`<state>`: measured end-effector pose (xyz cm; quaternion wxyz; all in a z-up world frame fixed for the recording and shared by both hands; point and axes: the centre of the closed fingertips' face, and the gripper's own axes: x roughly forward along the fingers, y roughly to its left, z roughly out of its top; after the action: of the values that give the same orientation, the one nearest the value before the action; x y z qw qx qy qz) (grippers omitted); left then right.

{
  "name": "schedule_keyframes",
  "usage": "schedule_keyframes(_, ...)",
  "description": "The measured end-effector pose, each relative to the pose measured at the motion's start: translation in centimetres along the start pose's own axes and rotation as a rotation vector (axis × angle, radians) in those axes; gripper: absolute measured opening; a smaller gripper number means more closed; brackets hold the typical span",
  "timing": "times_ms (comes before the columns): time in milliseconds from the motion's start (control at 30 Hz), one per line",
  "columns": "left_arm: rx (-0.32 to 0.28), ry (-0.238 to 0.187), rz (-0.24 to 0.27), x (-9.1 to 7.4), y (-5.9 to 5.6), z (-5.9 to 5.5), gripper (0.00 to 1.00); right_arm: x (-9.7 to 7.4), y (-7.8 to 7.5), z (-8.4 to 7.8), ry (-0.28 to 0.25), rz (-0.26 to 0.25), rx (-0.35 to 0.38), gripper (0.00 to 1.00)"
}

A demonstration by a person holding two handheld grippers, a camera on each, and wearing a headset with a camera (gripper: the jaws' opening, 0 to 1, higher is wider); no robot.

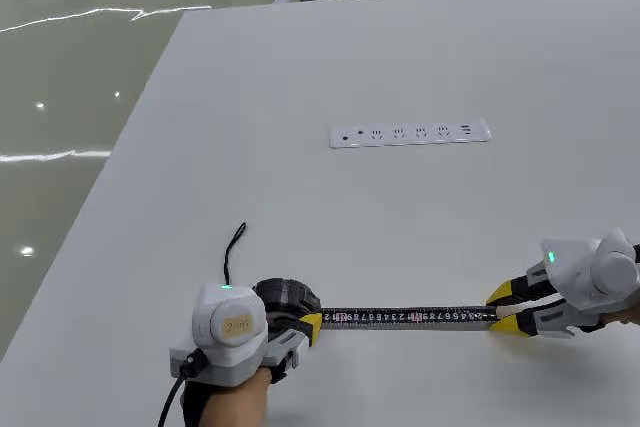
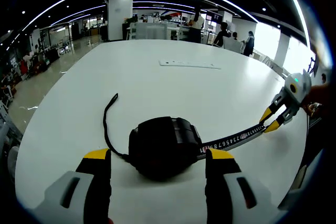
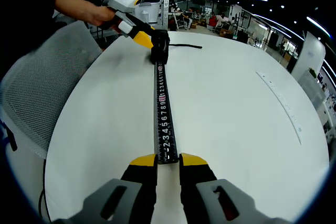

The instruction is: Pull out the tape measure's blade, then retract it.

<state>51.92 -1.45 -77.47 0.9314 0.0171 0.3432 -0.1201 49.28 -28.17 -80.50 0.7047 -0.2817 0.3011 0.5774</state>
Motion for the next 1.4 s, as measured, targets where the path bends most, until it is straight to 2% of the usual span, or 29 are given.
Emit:
schedule_keyframes(567,-0.011,-0.001,0.021,0.4,0.1,0.0,0.70,0.0,-0.4,-0.4,0.020,-0.003,-0.014,0.13)
schedule_keyframes(733,-0.030,-0.006,0.035,0.6,0.3,0.1,0.70,0.1,-0.5,-0.6,0.020,-0.003,-0.009,0.14)
schedule_keyframes(1000,-0.050,-0.013,0.036,0.9,-0.2,0.4,0.69,0.1,-0.5,-0.7,0.020,-0.006,-0.011,0.14)
schedule_keyframes(1233,-0.096,-0.019,0.063,1.1,0.1,0.5,0.67,0.2,-0.6,-0.8,0.020,-0.012,-0.012,0.14)
schedule_keyframes(1400,-0.123,-0.022,0.074,1.1,-0.2,0.6,0.65,0.2,-0.6,-0.8,0.020,-0.013,-0.009,0.14)
